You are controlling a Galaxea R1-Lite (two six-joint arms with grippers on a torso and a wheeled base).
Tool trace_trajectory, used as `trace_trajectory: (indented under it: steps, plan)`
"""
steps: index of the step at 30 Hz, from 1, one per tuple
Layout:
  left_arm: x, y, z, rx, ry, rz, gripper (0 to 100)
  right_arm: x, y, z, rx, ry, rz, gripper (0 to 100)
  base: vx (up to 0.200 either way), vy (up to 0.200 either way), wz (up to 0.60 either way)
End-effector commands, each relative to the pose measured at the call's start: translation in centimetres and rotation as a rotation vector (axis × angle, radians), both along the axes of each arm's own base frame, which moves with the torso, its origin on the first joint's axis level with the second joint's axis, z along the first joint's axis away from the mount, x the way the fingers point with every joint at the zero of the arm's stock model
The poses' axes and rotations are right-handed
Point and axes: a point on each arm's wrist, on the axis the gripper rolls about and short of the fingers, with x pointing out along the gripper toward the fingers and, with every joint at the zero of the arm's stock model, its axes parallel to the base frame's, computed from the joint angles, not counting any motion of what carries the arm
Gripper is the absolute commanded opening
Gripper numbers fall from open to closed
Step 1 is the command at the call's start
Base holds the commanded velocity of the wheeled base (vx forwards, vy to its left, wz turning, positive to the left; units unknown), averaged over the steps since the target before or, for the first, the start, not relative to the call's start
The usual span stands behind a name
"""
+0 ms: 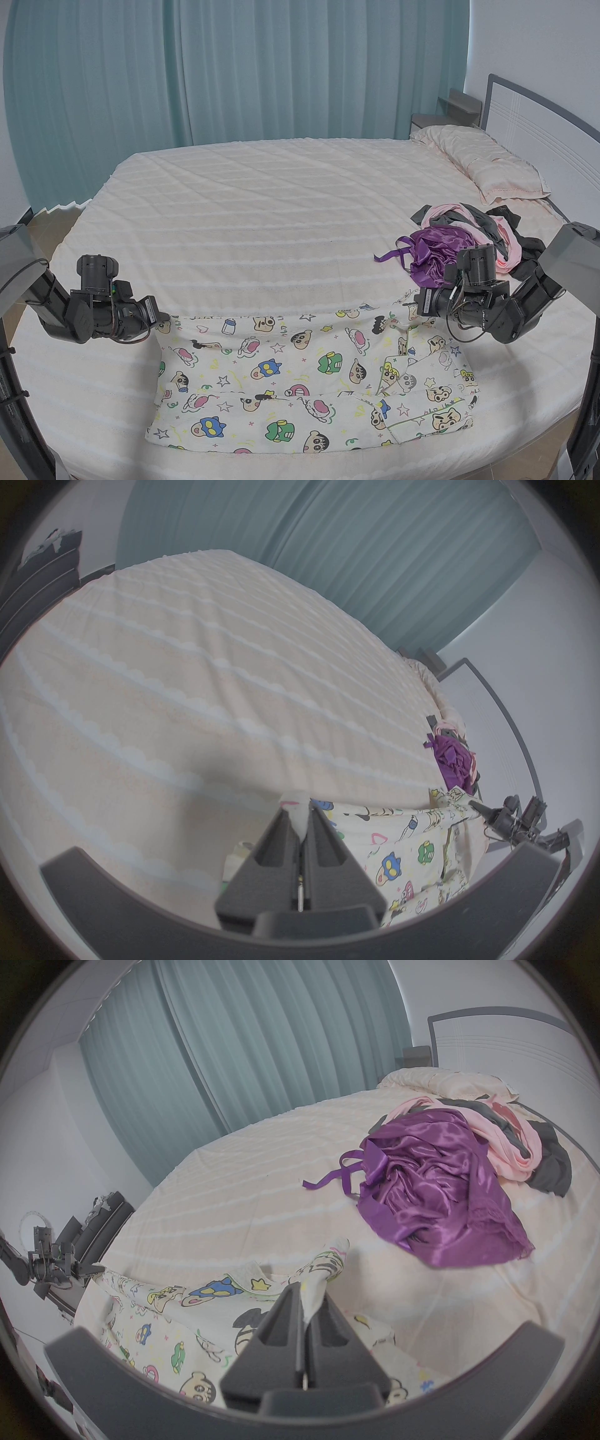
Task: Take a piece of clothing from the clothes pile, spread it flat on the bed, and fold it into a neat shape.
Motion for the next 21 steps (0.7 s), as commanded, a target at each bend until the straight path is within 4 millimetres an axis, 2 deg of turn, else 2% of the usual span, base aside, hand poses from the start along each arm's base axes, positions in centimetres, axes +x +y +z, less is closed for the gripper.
trace_trajectory:
  steps: [1, 3, 12, 13, 17, 21]
  plan:
    - [-1.8, -0.1, -0.1, 0.024, 0.003, -0.022, 0, -1.8, -0.4, 0.2, -0.002, 0.009, 0.007, 0, 0.000, 0.000, 0.00]
    - [-3.1, -0.2, -0.2, 0.032, 0.010, -0.029, 0, -3.2, -0.7, 0.0, -0.004, 0.024, 0.013, 0, 0.000, 0.000, 0.00]
    - [-5.7, -0.5, -1.4, 0.031, 0.038, -0.040, 0, -7.0, -1.1, -1.9, -0.021, 0.091, 0.032, 0, 0.000, 0.000, 0.00]
    - [-6.4, -0.5, -2.0, 0.028, 0.056, -0.042, 0, -7.8, -1.1, -2.4, -0.019, 0.098, 0.041, 0, 0.000, 0.000, 0.00]
    - [-7.5, -0.7, -2.7, 0.025, 0.081, -0.049, 0, -9.0, -1.1, -3.2, -0.018, 0.111, 0.048, 0, 0.000, 0.000, 0.00]
    - [-8.8, -0.8, -4.4, 0.065, 0.106, -0.092, 0, -10.5, -1.2, -4.6, -0.028, 0.142, 0.060, 0, 0.000, 0.000, 0.00]
